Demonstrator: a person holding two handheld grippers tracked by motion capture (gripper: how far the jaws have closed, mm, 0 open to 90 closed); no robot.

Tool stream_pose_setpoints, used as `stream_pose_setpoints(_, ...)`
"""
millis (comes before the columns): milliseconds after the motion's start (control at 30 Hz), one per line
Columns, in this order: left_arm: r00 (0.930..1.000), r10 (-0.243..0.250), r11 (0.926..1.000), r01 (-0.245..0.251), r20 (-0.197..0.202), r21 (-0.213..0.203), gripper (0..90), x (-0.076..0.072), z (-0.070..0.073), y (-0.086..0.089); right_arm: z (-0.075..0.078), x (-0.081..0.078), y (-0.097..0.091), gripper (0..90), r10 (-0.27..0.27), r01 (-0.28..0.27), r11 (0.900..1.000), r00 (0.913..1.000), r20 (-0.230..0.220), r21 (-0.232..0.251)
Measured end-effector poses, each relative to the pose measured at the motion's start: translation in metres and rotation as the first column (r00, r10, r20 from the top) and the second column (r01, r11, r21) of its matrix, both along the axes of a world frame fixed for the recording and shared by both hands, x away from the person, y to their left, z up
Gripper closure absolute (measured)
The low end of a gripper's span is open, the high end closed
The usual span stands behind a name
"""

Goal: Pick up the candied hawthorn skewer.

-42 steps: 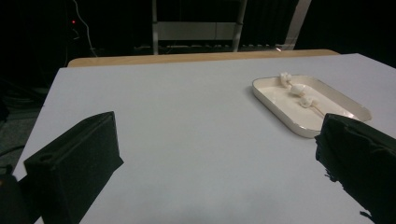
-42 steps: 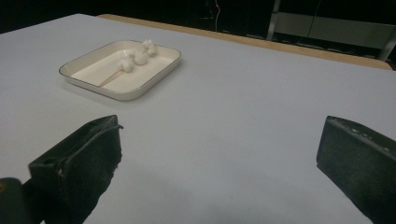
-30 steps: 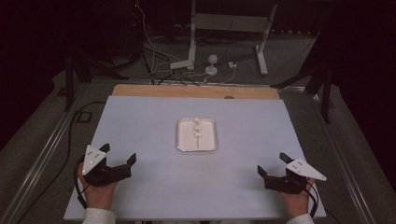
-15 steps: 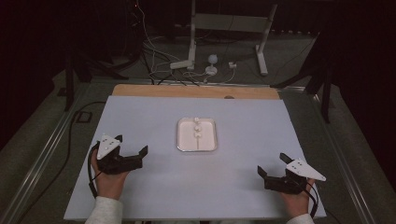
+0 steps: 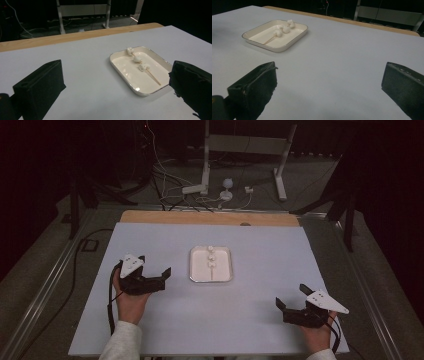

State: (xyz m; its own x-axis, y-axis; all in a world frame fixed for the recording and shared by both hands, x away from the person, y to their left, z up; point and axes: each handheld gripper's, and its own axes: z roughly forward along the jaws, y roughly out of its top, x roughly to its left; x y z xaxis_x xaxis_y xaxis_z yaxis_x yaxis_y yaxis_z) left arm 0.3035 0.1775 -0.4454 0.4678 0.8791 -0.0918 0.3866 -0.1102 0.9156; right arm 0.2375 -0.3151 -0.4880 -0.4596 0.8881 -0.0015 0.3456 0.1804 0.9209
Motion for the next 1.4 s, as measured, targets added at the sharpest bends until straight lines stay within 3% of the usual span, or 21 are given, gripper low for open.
stream_pose_setpoints(300,0.9993,-0.031,0.9993,0.031,-0.021,-0.022,0.5,0.016,-0.003,-0.021,0.000,0.000,0.000,0.0,0.001,-0.001,1.0000,1.0000,-0.002,0.001)
stream_pose_setpoints(667,0.9986,-0.047,0.9989,0.047,-0.026,-0.009,0.5,0.029,-0.009,-0.047,-0.001,0.000,-0.001,0.0,0.003,-0.003,1.0000,1.0000,-0.005,0.003)
stream_pose_setpoints(1000,0.9976,-0.062,0.9980,0.062,-0.029,-0.010,0.6,0.040,-0.022,-0.063,-0.001,0.000,0.000,0.0,0.004,-0.004,1.0000,1.0000,-0.006,0.002)
stream_pose_setpoints(1400,0.9927,-0.102,0.9947,0.103,-0.064,0.007,0.6,0.051,-0.040,-0.089,-0.001,0.001,0.000,0.0,0.006,-0.006,1.0000,0.9999,-0.009,0.000)
